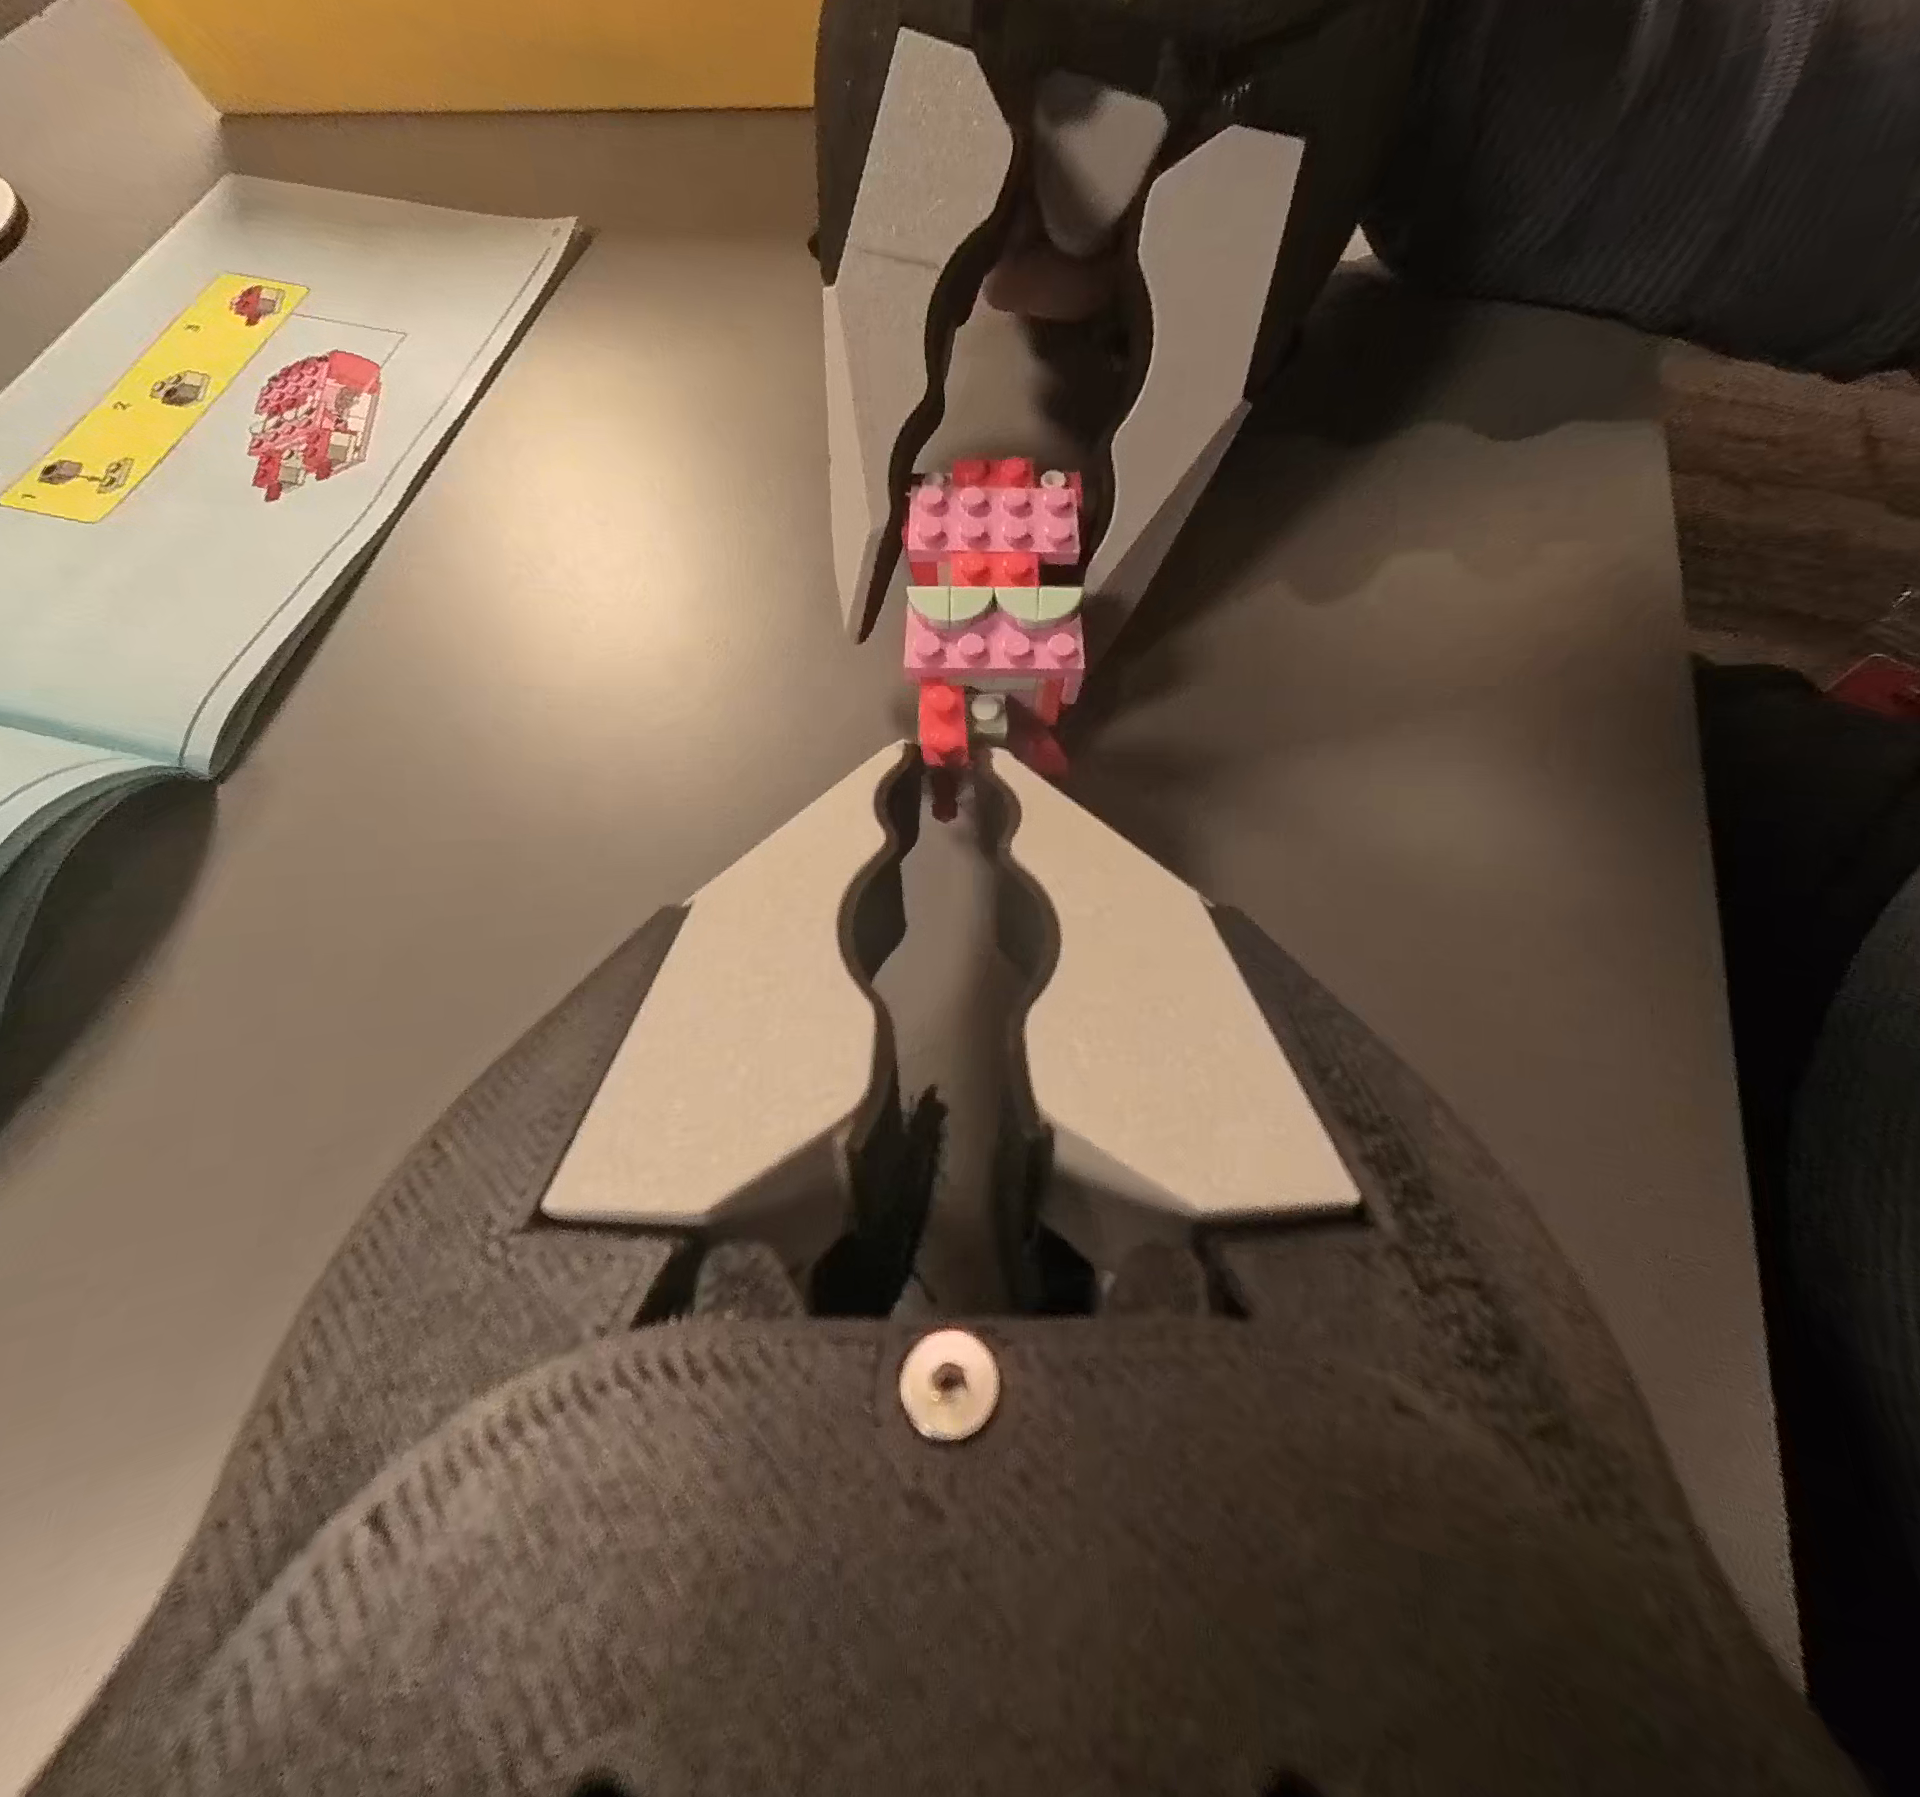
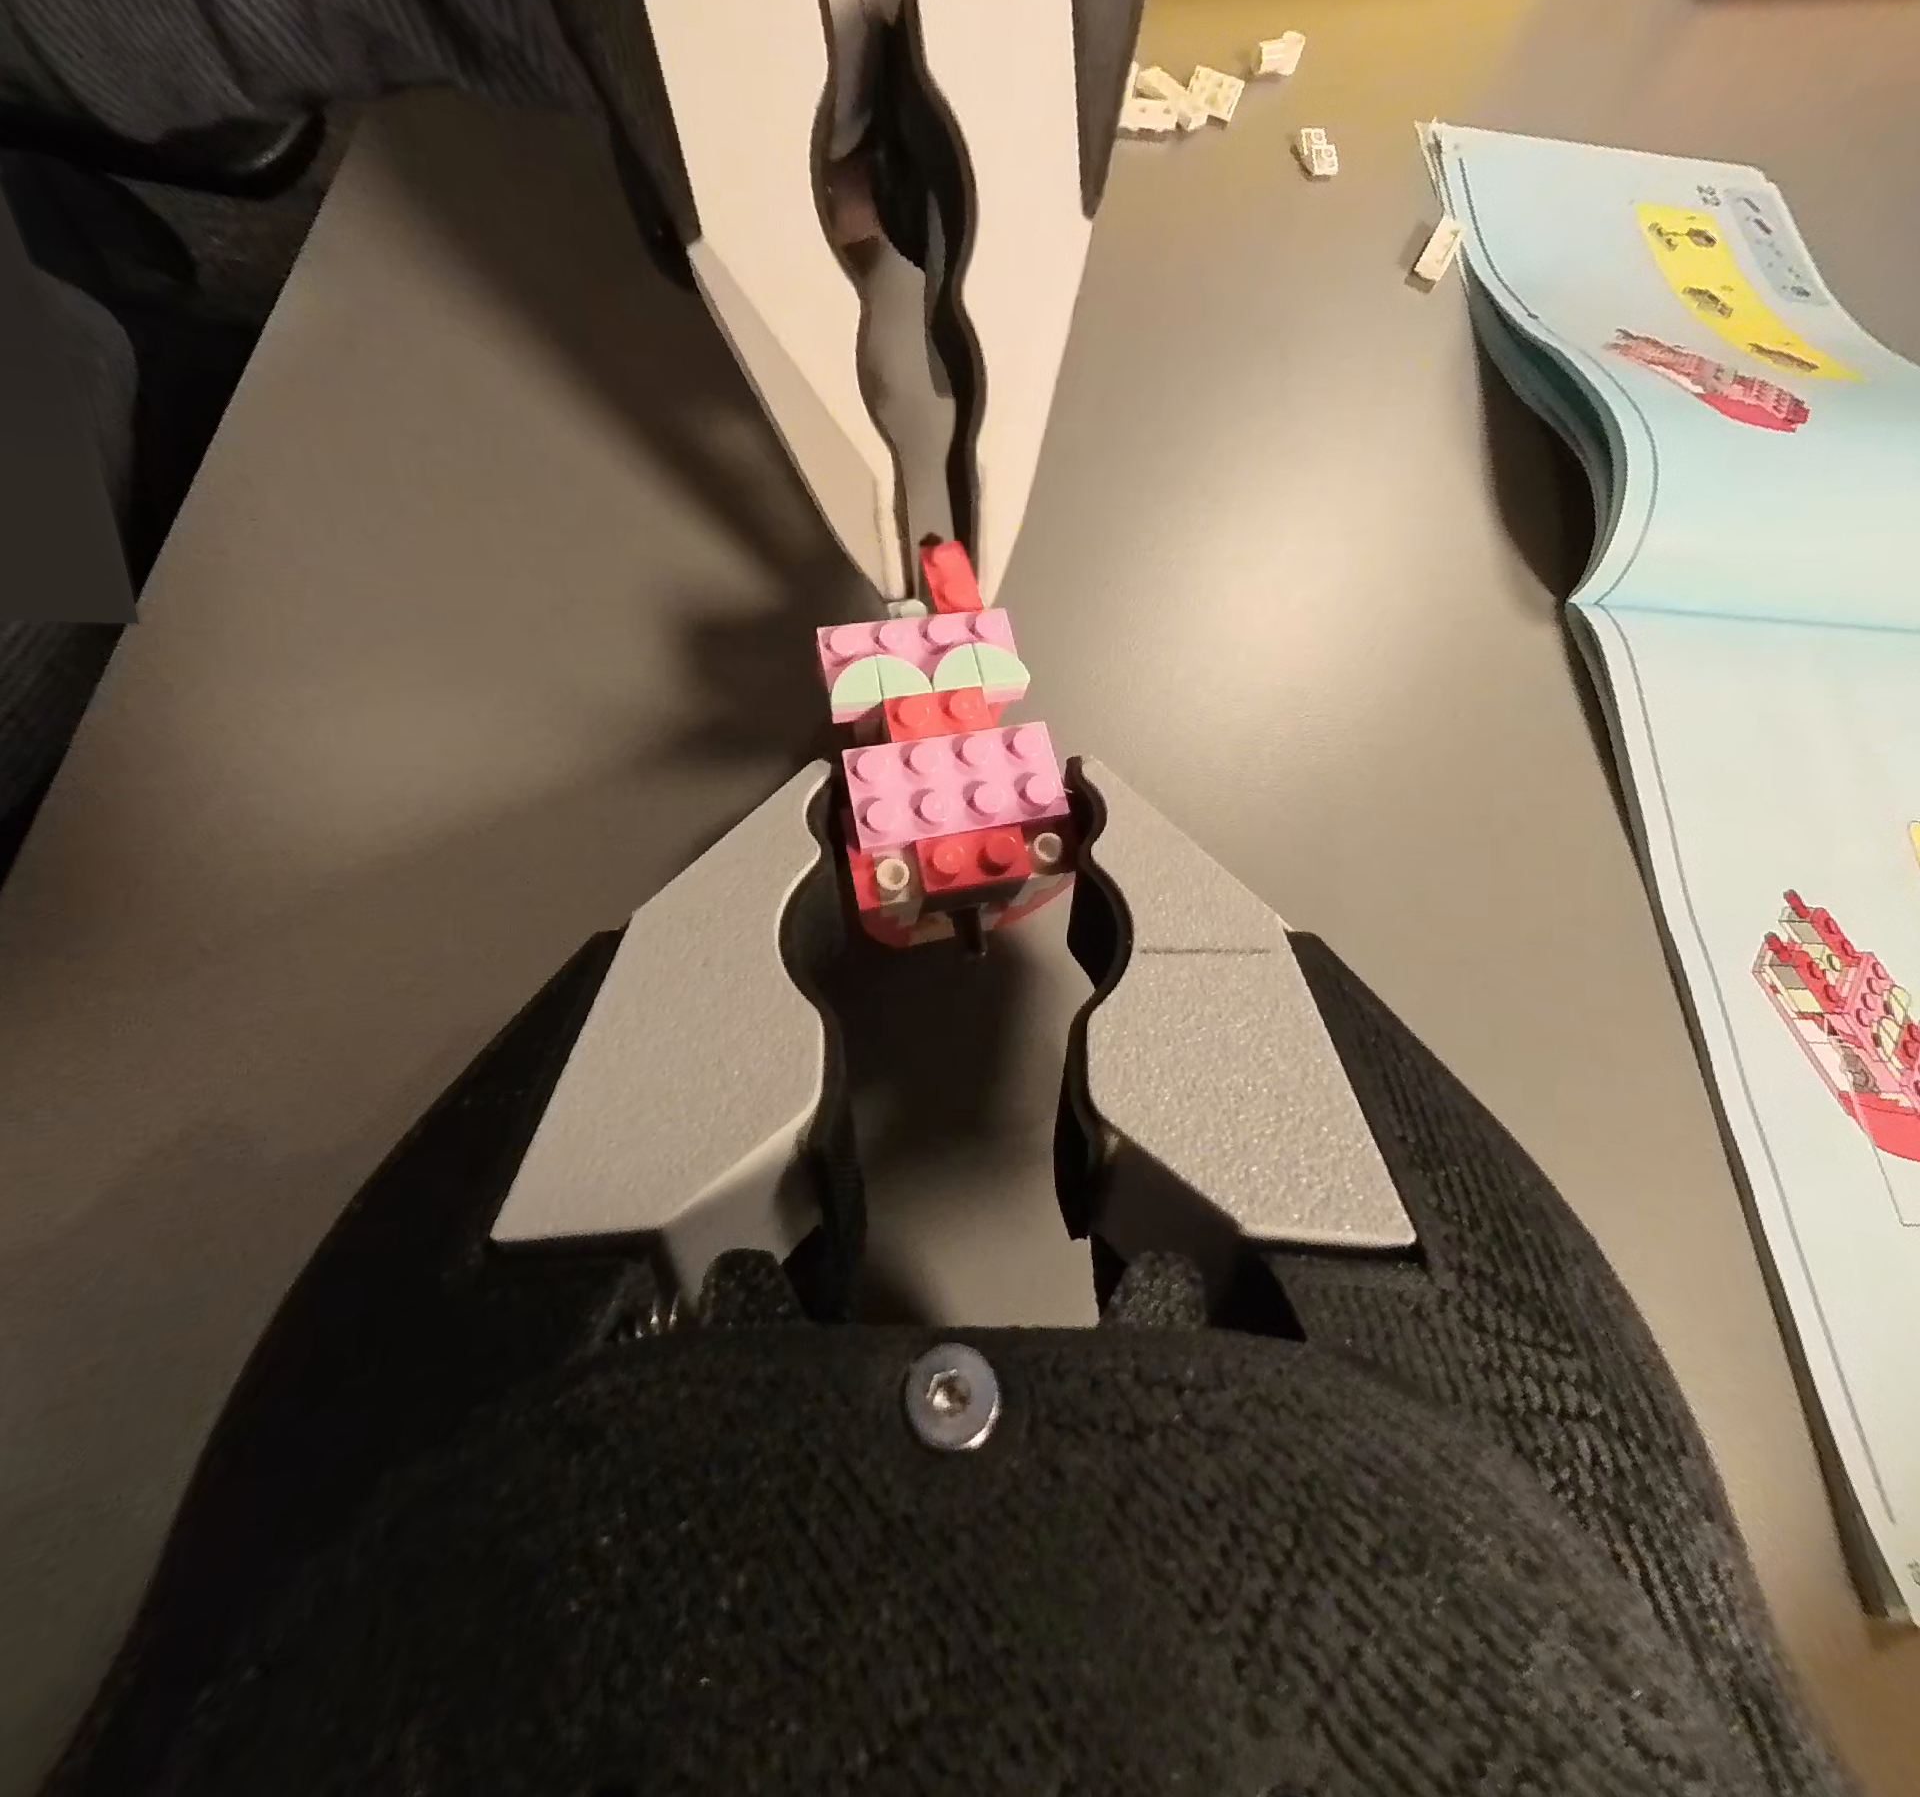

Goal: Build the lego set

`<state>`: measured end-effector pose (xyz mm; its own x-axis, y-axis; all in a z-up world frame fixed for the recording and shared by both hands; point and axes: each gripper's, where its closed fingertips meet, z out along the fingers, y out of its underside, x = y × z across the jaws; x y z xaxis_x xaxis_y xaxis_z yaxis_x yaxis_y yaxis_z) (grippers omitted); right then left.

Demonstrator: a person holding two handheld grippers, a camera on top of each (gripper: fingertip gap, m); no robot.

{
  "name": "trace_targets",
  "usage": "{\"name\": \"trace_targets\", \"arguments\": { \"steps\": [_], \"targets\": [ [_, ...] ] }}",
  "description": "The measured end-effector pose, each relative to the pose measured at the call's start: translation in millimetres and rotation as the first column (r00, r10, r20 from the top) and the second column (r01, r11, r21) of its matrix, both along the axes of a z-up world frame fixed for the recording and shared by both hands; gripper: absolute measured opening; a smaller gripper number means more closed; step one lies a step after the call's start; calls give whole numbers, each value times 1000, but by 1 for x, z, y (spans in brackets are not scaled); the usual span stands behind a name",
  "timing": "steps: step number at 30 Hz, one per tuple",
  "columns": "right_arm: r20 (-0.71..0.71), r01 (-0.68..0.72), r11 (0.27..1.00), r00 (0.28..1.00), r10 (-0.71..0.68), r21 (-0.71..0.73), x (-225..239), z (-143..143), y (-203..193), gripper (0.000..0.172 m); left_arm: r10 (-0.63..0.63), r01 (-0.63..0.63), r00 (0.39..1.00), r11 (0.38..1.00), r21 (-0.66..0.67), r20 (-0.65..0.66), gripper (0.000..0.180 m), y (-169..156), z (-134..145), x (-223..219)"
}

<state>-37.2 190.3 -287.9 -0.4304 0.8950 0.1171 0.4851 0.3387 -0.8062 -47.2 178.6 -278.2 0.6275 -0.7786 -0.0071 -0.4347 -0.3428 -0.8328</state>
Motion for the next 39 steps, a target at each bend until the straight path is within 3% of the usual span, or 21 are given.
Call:
{"name": "trace_targets", "arguments": {
  "steps": [8, 16, 22, 27, 39],
  "targets": [
    [-42, -4, 999, 999, 3, -36, -1, 8, -1, 40, -42, 41, 999, 999, -30, -23, 8, 1, 5, 1],
    [-353, -5, 978, 933, -70, -208, -7, 69, 5, 39, -165, 153, 971, 985, -82, -171, 8, 8, 68, -2],
    [-534, 24, 964, 829, -168, -266, -1, 110, 19, 40, -217, 161, 918, 969, -188, -331, 7, 24, 111, 5],
    [-597, 15, 949, 774, -210, -315, 8, 130, 27, 40, -225, 102, 865, 954, -280, -448, 7, 31, 125, 9],
    [-640, 49, 948, 727, -249, -313, 17, 142, 37, 39, -265, 42, 693, 943, -330, -670, 7, 41, 143, 8]
  ]
}}
